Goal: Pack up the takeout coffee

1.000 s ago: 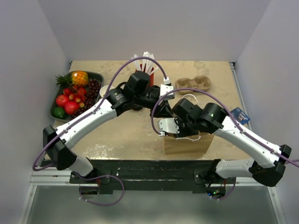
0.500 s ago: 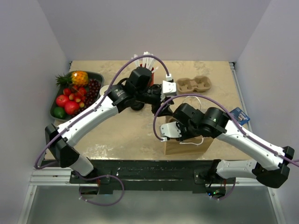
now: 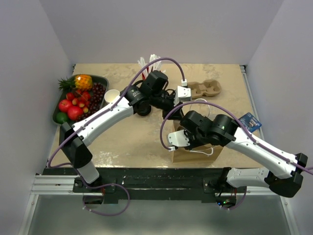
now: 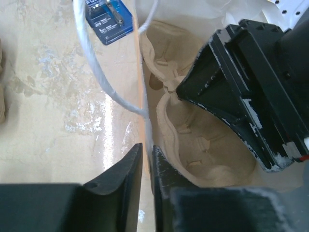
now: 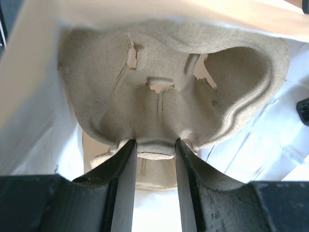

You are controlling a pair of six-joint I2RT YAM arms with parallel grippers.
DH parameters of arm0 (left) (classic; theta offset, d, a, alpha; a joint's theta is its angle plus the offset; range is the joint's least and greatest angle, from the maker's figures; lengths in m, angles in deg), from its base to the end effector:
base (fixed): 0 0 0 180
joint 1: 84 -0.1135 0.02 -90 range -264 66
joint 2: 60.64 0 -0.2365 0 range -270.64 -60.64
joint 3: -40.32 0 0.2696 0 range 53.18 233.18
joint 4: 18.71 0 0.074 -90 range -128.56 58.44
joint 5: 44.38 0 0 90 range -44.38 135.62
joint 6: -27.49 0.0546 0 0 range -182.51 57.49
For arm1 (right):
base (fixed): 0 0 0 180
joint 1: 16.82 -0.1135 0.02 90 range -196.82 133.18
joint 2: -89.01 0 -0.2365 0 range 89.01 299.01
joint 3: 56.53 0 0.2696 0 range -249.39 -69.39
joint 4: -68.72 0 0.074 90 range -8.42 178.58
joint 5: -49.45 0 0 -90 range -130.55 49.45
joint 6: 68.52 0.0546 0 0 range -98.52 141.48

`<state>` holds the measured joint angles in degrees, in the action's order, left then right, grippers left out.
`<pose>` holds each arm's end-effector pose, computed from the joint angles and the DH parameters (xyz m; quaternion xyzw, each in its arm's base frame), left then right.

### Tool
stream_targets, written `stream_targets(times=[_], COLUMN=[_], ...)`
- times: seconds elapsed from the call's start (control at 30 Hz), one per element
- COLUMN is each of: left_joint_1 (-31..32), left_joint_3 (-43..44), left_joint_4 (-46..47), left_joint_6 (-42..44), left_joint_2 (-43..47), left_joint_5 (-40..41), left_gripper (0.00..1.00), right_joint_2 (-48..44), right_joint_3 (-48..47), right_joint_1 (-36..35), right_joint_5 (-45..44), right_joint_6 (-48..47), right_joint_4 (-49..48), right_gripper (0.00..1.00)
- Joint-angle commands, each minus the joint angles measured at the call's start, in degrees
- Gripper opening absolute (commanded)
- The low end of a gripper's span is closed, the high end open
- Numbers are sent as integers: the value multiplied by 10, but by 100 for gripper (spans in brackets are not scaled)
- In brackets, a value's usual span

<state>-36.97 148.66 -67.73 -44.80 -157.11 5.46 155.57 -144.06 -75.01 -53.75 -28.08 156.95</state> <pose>0.2487 -0.3187 0.3341 0.5794 0.6286 -0.4032 0.3266 0.1302 0.1862 0.3097 -0.7733 0.5925 -0.0976 0.2038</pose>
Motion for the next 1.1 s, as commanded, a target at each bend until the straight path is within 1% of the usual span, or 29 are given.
stream_targets(times=[0.0, 0.03, 0.07, 0.3, 0.4, 0.53, 0.67, 0.77, 0.87, 0.93, 1.07], left_joint_1=[2, 3, 3, 3, 3, 3, 1, -1, -4, -5, -6], left_joint_3=[28, 27, 26, -15, -62, -122, -149, -159, -159, -155, -144], left_joint_4=[-4, -4, -5, -1, 11, 45, 52, 55, 52, 50, 44], left_joint_6=[12, 13, 13, 20, 19, 15, 28, 43, 47, 50, 53], left_joint_2=[8, 11, 18, 73, 108, 166, 178, 182, 182, 175, 166], left_joint_5=[-26, -30, -30, -30, -25, -13, -12, -15, -31, -41, -59], left_gripper=[11, 7, 0, 0, 0, 0, 0, 0, 0, 0, 0], right_joint_2=[-12, -11, -9, 20, 32, 32, 23, 15, 1, 1, 14], right_joint_3=[5, 3, 1, -49, -64, -57, -35, -12, 30, 47, 65], right_joint_1=[-4, -4, -5, -4, -4, -4, -4, -4, -4, -4, -5], right_joint_5=[-22, -23, -24, -20, 4, 35, 53, 52, 36, 25, 35], right_joint_6=[-8, -5, -4, 36, 66, 93, 100, 94, 59, 41, 10], right_joint_4=[4, 5, 9, 45, 64, 65, 50, 16, -25, -37, -57], right_gripper=[0, 0, 0, 0, 0, 0, 0, 0, 0, 0, 0])
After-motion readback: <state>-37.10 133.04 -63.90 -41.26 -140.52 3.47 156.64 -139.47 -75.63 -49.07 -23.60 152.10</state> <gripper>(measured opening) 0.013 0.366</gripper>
